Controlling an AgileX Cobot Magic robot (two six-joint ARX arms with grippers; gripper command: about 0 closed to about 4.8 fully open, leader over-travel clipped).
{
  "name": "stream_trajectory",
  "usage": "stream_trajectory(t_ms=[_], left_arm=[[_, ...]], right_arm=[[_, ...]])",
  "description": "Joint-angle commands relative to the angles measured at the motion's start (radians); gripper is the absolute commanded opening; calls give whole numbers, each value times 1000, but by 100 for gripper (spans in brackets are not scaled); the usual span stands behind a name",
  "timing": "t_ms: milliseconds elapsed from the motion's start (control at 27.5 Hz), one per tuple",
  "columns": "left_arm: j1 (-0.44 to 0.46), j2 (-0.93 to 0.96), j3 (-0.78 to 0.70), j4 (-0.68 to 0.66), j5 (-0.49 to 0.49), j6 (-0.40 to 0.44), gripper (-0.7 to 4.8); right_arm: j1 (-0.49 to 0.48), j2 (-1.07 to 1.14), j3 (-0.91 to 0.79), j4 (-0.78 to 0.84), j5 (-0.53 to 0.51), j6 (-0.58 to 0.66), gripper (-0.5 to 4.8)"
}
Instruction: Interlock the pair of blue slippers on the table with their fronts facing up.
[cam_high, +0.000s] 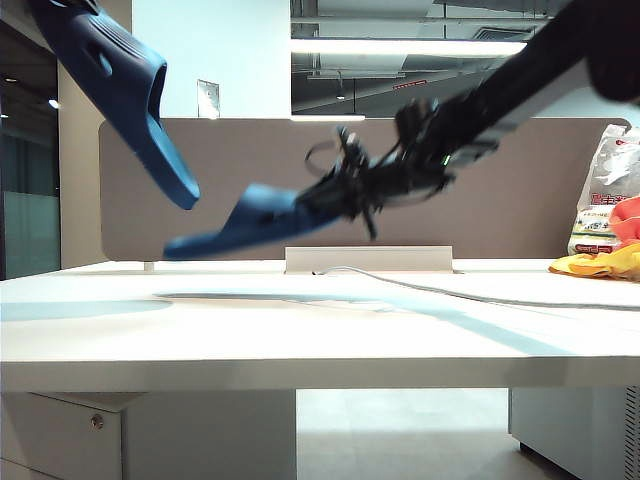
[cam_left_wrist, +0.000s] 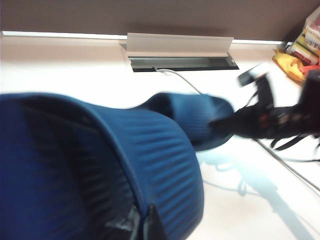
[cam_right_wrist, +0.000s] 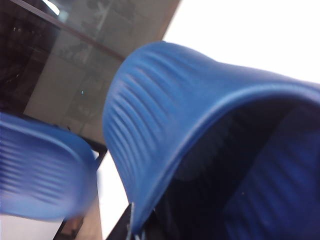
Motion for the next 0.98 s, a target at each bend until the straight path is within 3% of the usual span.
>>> stream_trajectory(t_ms=[36, 182, 291, 509, 764, 909, 982], left_arm=[[21, -8, 6, 21, 29, -2, -6], [51, -8, 6, 21, 32, 14, -6], [105, -7, 5, 29, 44, 21, -6], [240, -7, 5, 51, 250, -26, -6], [244, -16, 4, 170, 457, -157, -6], [245, -41, 3, 196, 564, -162, -6], [245, -63, -16, 192, 566, -134, -6]], right_arm=[[-6, -75, 7, -3, -30, -13, -2], [-25, -156, 7, -55, -62, -35, -2], [-47, -249, 7, -229, -53, -177, -2], [-111, -386, 6, -575, -1, -393, -2], [-111, -547, 7, -590, 23, -434, -1], [-125, -652, 6, -638, 57, -474, -2], [-127, -691, 6, -705, 99, -517, -2]])
